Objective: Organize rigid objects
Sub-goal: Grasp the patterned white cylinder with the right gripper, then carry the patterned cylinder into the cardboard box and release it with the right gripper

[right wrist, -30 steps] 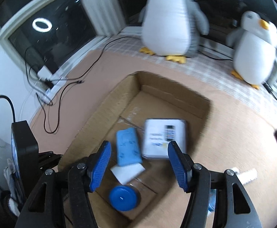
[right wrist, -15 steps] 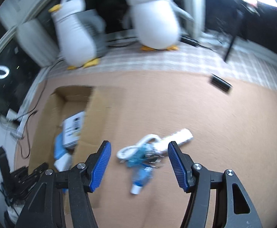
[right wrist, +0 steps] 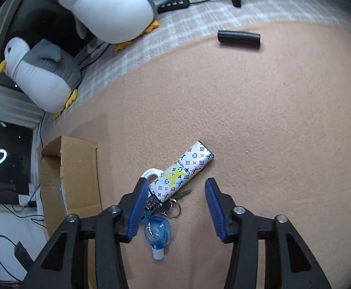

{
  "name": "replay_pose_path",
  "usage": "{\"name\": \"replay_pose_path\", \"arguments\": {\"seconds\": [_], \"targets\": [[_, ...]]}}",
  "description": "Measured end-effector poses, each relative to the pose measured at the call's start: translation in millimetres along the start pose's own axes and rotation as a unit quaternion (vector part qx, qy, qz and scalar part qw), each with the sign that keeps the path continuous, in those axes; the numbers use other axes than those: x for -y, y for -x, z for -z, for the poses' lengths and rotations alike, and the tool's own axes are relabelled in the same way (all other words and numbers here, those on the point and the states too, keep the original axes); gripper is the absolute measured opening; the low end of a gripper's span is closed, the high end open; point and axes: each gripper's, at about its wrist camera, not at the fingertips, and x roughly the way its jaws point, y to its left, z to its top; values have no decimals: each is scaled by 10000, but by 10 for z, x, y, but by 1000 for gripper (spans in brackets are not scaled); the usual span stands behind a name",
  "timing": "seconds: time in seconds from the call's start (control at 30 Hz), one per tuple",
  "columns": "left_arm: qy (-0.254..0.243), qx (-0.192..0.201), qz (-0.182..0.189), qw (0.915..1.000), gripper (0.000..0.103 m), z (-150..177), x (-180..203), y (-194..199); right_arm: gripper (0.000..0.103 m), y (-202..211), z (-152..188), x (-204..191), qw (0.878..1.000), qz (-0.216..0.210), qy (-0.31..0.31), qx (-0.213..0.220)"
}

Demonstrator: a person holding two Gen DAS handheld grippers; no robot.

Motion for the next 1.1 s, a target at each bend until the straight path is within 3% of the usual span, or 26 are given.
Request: {"name": "replay_pose_path", "arguments": {"seconds": [0.2, 0.3, 0.5, 0.83, 1.1], "targets": [[10, -3, 5, 10000, 17, -2, 7, -5, 39, -88, -38, -58, 9999, -28, -88, -95], [13, -5, 18, 10000, 17, -6, 9, -8, 29, -147, -86, -85, 9999, -16, -108, -123], [17, -5, 26, 10000, 17, -7, 10, -5, 21, -213, -210, -192, 9997, 210, 88, -99], [32, -6, 35, 10000, 17, -15, 2, -4, 20, -286, -325, -430, 9884, 1077, 1067, 121], [33, -6, 36, 10000, 17, -17, -3, -6, 20, -208, -271, -396, 9885, 934, 1173, 201]]}}
